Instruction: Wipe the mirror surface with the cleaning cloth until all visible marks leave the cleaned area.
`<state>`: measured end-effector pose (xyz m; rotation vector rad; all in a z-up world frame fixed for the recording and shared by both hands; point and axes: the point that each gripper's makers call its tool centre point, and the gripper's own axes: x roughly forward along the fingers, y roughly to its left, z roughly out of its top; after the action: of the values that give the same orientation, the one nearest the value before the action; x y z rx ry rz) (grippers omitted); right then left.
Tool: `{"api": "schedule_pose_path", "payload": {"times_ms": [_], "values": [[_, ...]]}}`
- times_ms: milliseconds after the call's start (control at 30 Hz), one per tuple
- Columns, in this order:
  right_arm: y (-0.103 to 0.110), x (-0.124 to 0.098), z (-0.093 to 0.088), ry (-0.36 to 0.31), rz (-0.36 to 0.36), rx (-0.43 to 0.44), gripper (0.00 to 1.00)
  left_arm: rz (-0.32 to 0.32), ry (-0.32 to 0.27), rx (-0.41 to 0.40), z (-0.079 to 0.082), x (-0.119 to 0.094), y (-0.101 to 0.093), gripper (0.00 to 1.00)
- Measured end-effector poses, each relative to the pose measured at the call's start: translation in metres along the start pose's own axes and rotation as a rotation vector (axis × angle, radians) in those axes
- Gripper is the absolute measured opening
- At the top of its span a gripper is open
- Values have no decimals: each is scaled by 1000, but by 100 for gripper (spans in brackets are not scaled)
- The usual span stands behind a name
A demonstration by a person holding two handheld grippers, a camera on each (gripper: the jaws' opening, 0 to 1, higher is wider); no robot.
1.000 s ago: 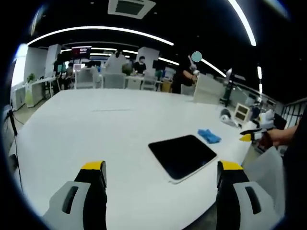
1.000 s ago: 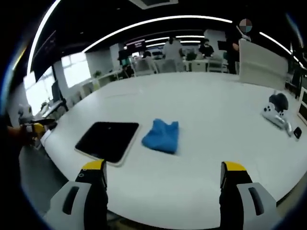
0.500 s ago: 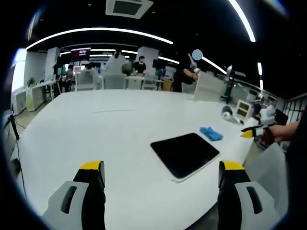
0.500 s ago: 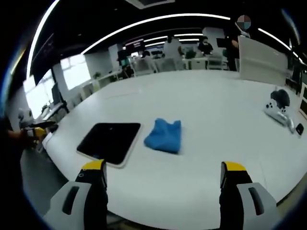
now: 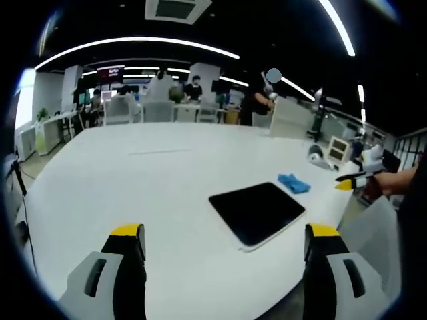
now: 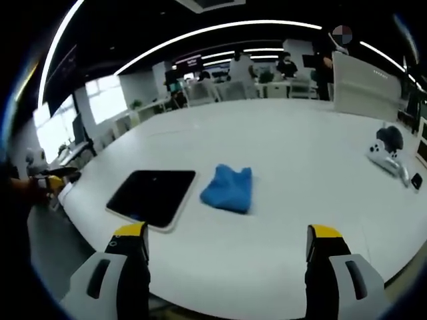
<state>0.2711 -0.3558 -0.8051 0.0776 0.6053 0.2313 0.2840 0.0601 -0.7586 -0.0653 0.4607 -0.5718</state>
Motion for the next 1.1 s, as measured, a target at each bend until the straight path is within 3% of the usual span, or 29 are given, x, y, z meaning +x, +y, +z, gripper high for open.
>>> {"api": "schedule_pose_path", "payload": {"times_ms": [1100], "values": [[-1, 6, 3, 14, 2, -5, 98, -6, 9, -4, -2, 1, -1, 99]]}}
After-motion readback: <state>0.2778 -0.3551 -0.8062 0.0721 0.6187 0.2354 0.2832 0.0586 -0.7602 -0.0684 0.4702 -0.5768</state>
